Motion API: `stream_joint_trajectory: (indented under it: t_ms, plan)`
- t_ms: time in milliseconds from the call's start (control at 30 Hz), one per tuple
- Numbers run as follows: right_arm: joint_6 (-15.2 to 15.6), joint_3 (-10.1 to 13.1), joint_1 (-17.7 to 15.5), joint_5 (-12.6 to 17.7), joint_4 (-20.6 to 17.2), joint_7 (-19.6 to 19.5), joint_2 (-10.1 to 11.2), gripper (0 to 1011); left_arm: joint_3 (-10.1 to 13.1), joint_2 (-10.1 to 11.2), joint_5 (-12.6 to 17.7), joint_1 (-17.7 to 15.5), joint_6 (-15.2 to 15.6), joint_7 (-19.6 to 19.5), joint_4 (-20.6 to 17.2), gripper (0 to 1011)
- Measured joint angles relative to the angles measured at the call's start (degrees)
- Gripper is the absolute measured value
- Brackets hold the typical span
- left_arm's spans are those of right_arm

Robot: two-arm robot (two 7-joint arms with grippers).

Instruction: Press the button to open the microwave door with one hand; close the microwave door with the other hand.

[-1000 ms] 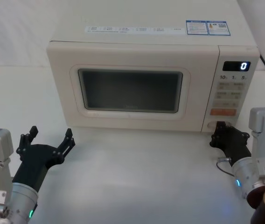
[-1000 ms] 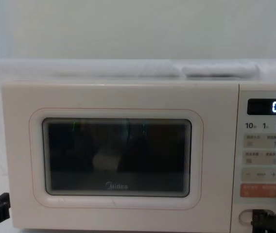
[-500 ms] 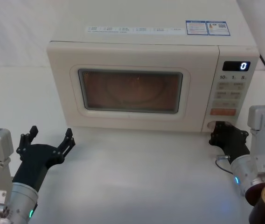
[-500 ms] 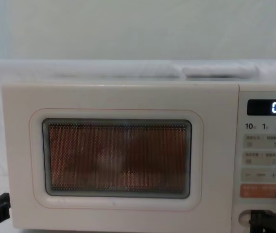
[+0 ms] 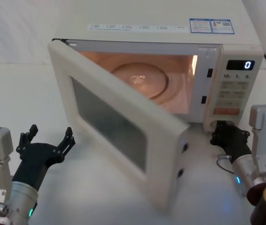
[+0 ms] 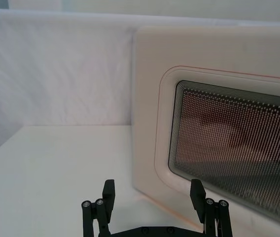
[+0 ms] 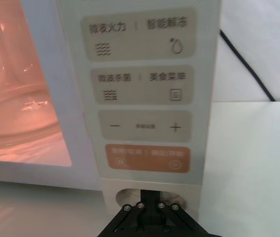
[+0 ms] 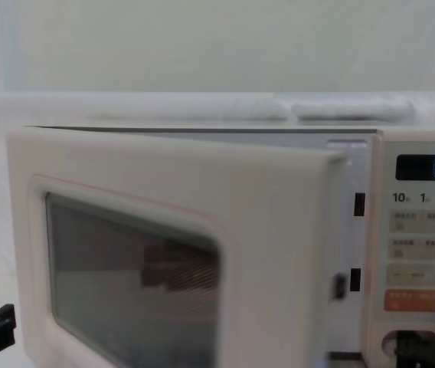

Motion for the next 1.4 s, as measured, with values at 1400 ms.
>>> stream_joint_trajectory:
  t_ms: [1400]
  plan:
    - [-0.2,-1.1,-14.7,2.9,-19.3,7.8,11.5,172,0.0,0.0,0.0,0.0,0.0,0.0,0.0,1001]
